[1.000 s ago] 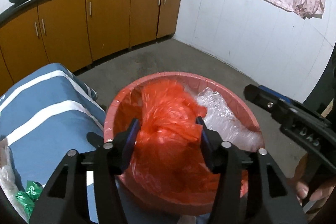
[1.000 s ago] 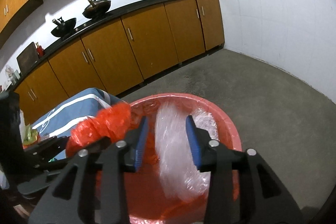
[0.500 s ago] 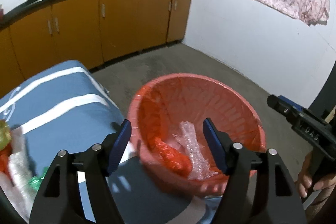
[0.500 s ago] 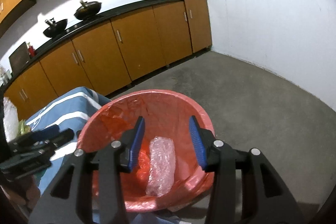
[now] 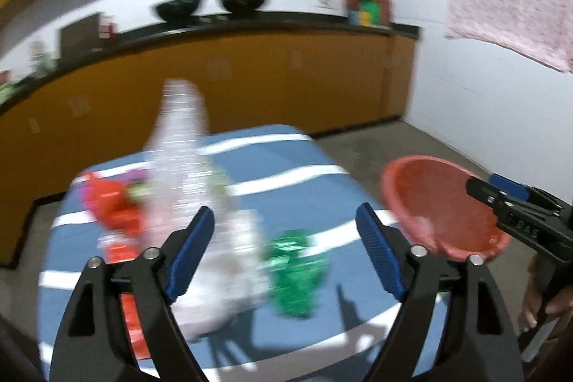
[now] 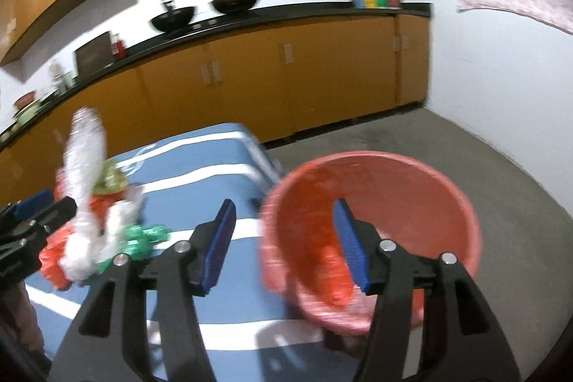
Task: Collect trash
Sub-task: 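Move both tools back to the table toward the remaining bags, then grasp a red bag with the left tool while the right tool grasps the green bag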
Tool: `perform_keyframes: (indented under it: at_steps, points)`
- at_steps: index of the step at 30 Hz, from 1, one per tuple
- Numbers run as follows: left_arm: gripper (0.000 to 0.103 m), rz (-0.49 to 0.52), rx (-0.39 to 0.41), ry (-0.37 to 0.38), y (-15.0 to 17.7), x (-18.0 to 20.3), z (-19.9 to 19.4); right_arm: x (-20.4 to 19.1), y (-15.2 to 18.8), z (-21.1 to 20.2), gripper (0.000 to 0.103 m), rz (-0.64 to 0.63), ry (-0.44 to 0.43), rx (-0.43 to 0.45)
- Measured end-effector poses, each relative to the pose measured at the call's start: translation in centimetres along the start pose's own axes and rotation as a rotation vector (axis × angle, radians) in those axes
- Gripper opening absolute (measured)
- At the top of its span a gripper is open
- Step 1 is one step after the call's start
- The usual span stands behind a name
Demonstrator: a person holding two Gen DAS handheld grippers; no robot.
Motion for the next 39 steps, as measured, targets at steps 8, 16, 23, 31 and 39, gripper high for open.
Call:
perform_keyframes:
  at_steps: [8,16,23,31,39]
  points:
    - [0.088,-0.096,-0.001,-0.225,3.3,-8.9,-3.6,-10.2,1.3,-0.9,0.056,-0.077,-0.160,-0.044]
    - [0.088,-0.162,-0.091,-0.250,6.9,-12.0,-2.0,-15.4,3.7,0.1,0.056,-0.146,-0.201,-0.117]
    - [0.087,-0.218,-0.160,-0.263,9.6,-13.5,-0.6,-16.2,5.1,2.3,0.056,-0.168,-0.174,-0.179]
    - [0.080,-0.277,-0.195,-0.247,11.2,-14.9,0.0,-16.5,6.3,3.9,0.056,-0.161,-0.185,-0.230]
    - [0.055,-0.304,-0.210,-0.186,11.8,-15.4,0.7,-17.7,7.0,4.8,0.025,-0.173,-0.228,-0.269]
Point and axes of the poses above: each gripper's, at about its wrist camera, not at the fingertips, and z roughly the way its jaws point, x to its right, y to its underside, the point moved 6 cm from there along z, roughly the way its jaws point, and after that the axes turned 15 degrees about y, right-handed, at the moved point
